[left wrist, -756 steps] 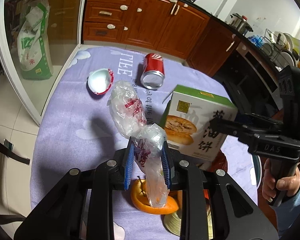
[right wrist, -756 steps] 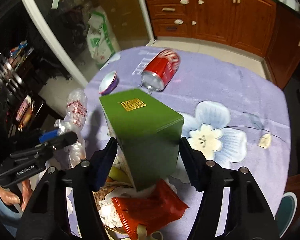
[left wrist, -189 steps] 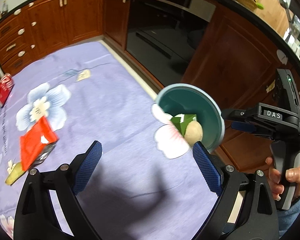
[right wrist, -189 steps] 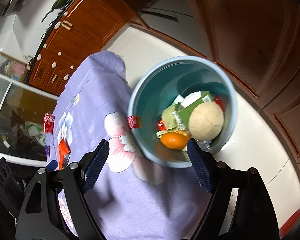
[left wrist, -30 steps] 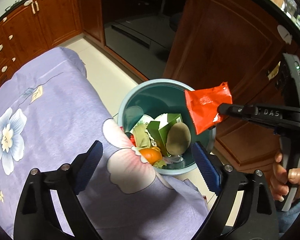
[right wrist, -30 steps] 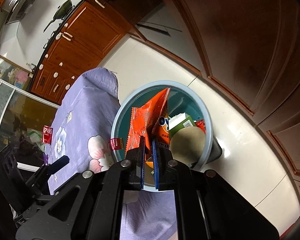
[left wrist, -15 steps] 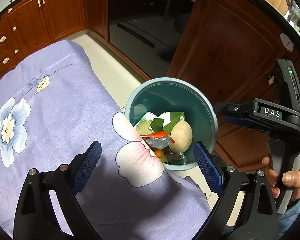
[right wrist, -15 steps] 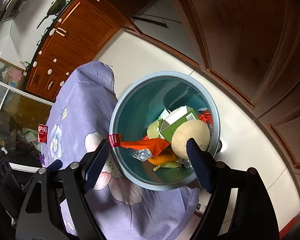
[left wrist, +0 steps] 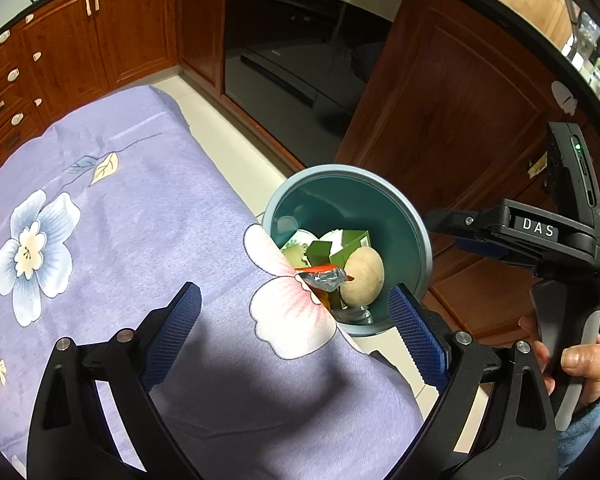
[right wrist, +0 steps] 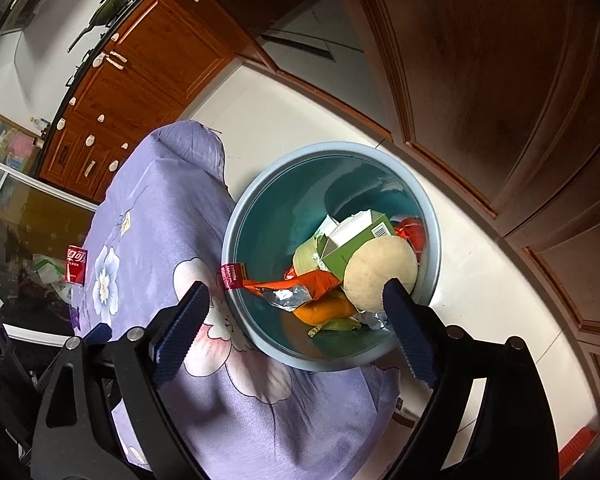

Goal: Collect trash

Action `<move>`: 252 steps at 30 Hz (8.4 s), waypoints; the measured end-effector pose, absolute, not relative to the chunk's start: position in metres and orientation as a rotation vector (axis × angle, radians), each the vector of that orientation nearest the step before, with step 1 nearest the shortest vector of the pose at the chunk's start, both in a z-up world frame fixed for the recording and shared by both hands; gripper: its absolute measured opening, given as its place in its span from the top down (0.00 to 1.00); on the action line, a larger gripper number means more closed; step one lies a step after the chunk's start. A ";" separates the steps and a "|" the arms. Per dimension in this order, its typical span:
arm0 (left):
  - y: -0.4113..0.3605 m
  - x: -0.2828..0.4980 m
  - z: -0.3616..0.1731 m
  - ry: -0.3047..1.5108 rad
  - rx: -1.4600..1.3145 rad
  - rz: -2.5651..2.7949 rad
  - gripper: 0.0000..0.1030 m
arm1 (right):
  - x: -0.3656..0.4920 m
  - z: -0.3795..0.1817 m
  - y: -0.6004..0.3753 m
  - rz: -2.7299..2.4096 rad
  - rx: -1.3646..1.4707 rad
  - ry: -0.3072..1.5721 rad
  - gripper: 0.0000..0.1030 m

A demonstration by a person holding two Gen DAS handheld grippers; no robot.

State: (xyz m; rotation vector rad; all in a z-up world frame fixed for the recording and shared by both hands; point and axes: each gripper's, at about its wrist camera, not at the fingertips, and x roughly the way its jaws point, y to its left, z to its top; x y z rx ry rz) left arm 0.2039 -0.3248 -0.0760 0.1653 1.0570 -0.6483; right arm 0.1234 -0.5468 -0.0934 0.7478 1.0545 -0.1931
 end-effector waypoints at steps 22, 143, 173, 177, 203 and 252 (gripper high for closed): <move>-0.220 0.192 -0.046 0.967 0.022 -0.564 0.04 | 0.138 -0.043 -0.458 -0.144 0.599 1.070 0.17; -0.289 0.201 -0.060 0.983 0.184 -0.548 0.48 | 0.128 -0.065 -0.520 0.090 0.740 0.997 0.43; -0.397 0.221 -0.102 1.074 0.278 -0.663 0.11 | 0.117 -0.108 -0.588 -0.035 0.830 1.046 0.43; -0.388 0.218 -0.097 1.072 0.266 -0.656 0.06 | 0.124 -0.111 -0.582 -0.030 0.822 1.062 0.43; -0.327 0.201 -0.072 1.050 0.160 -0.598 0.04 | 0.122 -0.087 -0.545 -0.129 0.676 1.107 0.15; -0.235 0.083 -0.008 0.896 0.220 -0.437 0.04 | 0.002 0.016 -0.443 -0.228 0.289 0.989 0.07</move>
